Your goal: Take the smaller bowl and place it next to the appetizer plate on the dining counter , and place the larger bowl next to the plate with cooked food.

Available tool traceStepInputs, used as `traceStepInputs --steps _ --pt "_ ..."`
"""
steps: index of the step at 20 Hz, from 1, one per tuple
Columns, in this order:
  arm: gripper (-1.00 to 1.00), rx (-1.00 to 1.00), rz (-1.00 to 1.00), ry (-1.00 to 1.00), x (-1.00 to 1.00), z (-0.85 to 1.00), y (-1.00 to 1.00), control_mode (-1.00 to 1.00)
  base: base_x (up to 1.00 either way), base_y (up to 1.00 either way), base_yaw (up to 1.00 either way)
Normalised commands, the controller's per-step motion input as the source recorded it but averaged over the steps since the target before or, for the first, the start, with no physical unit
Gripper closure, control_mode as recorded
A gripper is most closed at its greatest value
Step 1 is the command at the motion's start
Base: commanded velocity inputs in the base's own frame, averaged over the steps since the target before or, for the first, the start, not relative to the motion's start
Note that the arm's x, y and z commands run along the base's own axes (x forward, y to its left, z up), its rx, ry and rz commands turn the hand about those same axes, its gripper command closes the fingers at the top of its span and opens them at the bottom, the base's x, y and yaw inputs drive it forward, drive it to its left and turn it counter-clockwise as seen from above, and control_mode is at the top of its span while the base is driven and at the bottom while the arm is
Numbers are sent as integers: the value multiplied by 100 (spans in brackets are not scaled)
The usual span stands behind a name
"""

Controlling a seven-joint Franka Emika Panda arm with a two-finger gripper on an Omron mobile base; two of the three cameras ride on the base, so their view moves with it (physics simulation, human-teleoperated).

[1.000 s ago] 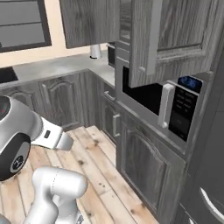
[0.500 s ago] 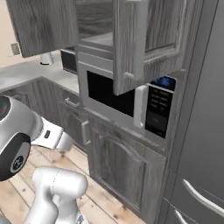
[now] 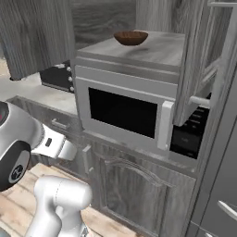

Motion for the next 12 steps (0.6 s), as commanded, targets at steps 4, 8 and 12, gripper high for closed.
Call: traceStepInputs --steps 4,8,12 --pt "-100 0 0 0 0 0 0 100 46 9 -31" --pt "-100 0 0 0 0 0 0 100 39 -1 -27" --pt "-100 0 0 0 0 0 0 100 73 18 -27"
